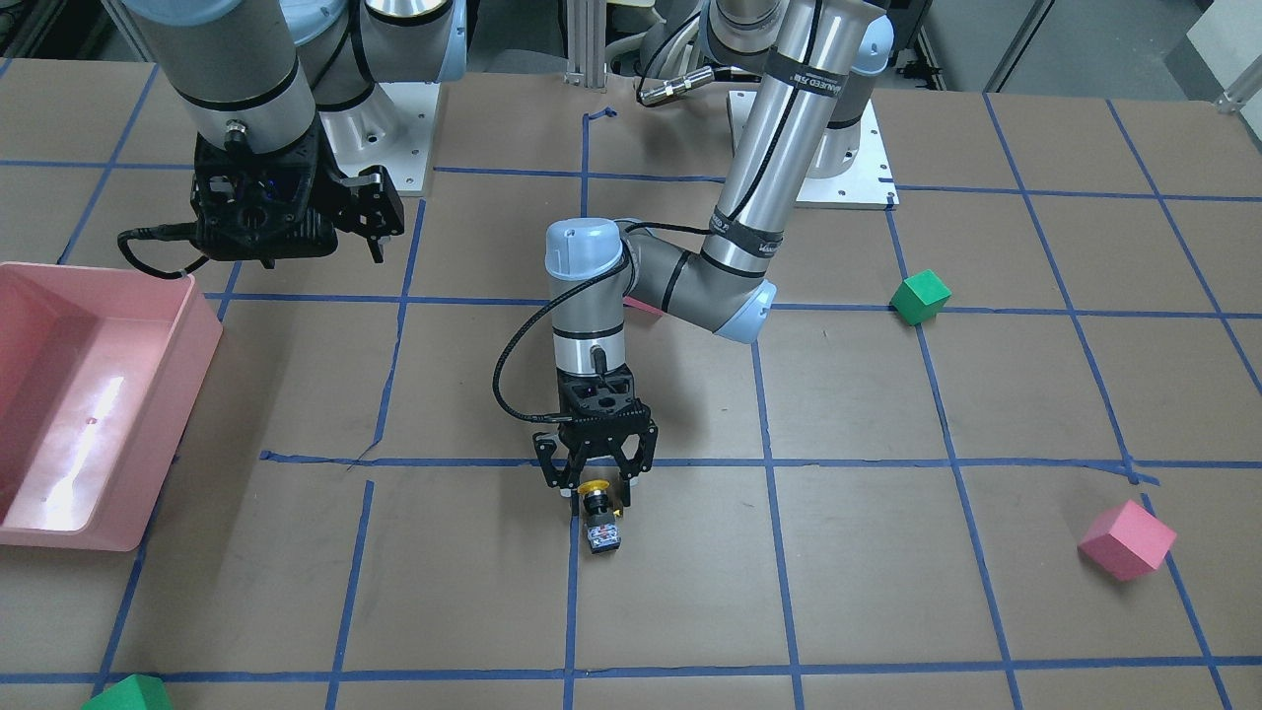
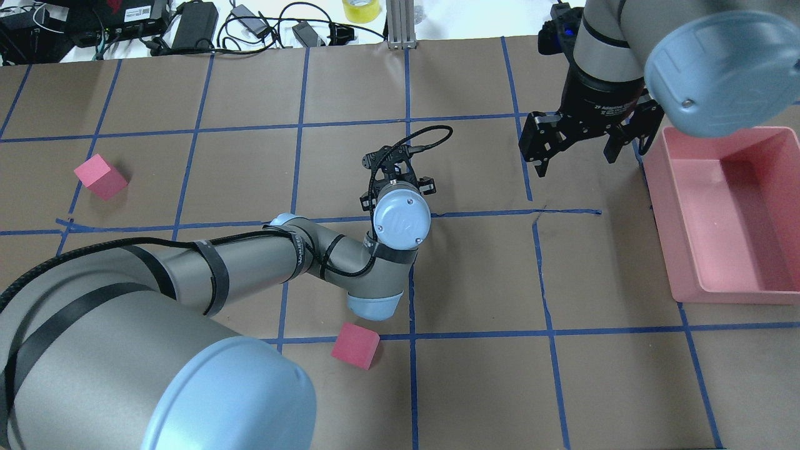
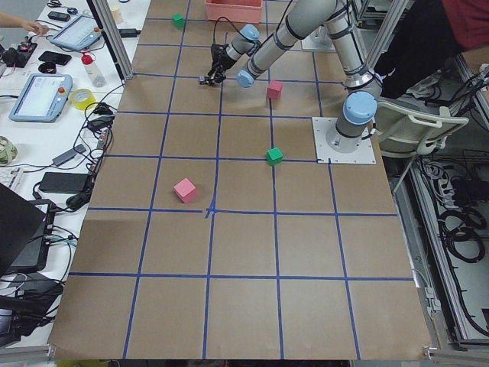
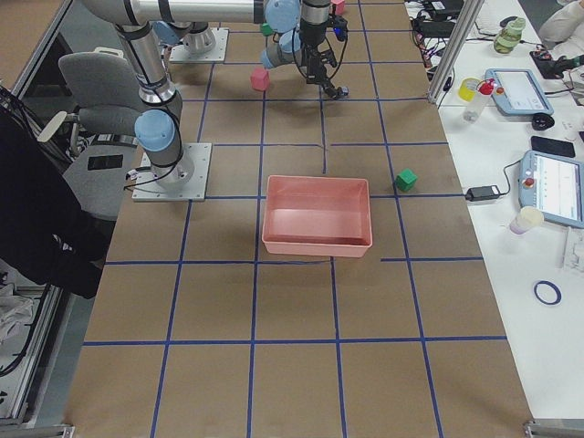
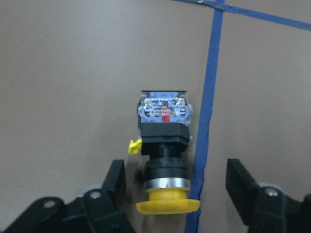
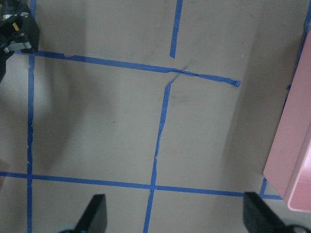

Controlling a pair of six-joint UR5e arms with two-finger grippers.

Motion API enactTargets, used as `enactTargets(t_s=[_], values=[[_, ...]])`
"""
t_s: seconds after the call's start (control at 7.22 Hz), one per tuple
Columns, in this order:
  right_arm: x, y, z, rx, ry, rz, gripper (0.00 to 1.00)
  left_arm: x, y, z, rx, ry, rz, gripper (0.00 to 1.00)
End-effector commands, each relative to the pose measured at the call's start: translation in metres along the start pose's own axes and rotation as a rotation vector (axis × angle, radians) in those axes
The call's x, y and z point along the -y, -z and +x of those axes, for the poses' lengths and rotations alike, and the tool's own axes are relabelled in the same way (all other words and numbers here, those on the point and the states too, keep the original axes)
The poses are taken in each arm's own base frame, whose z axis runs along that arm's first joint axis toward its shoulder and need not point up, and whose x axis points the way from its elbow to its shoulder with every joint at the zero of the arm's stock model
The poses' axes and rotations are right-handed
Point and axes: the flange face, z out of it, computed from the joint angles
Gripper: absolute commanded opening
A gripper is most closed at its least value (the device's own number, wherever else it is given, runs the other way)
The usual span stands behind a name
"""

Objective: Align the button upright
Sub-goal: 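Lower the left gripper and grasp the button's base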

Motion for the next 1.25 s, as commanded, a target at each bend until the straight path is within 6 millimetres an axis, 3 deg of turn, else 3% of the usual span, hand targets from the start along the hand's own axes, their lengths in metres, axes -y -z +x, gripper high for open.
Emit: enactTargets(t_s=[0.0, 0.28, 0.42, 0.55, 0.69, 0.97, 1.11], values=[[0.0, 0.0, 0.001, -0.006, -0.001, -0.001, 1.0, -0.008, 0.0, -0.007, -0.011, 0.011, 0.035, 0.65], [0.0, -0.001, 0.001, -0.009, -0.001, -0.005, 1.0, -0.007, -0.004, -0.004, -0.021, 0.02, 0.051, 0.64], [0.001, -0.002, 0.001, -0.009, -0.001, -0.006, 1.0, -0.01, -0.006, -0.005, -0.018, 0.018, 0.046, 0.52], [0.0, -0.001, 0.001, -0.009, -0.001, -0.005, 1.0, -0.009, -0.005, -0.005, -0.02, 0.02, 0.048, 0.22], [0.001, -0.002, 0.001, -0.007, -0.001, -0.006, 1.0, -0.008, -0.003, -0.005, -0.023, 0.021, 0.05, 0.0], [0.001, -0.002, 0.001, -0.007, -0.001, -0.006, 1.0, 0.016, 0.019, 0.002, -0.053, -0.002, 0.08, 0.0], [0.001, -0.002, 0.001, -0.007, -0.001, -0.006, 1.0, 0.037, 0.029, 0.0, -0.025, -0.038, 0.049, 0.0]])
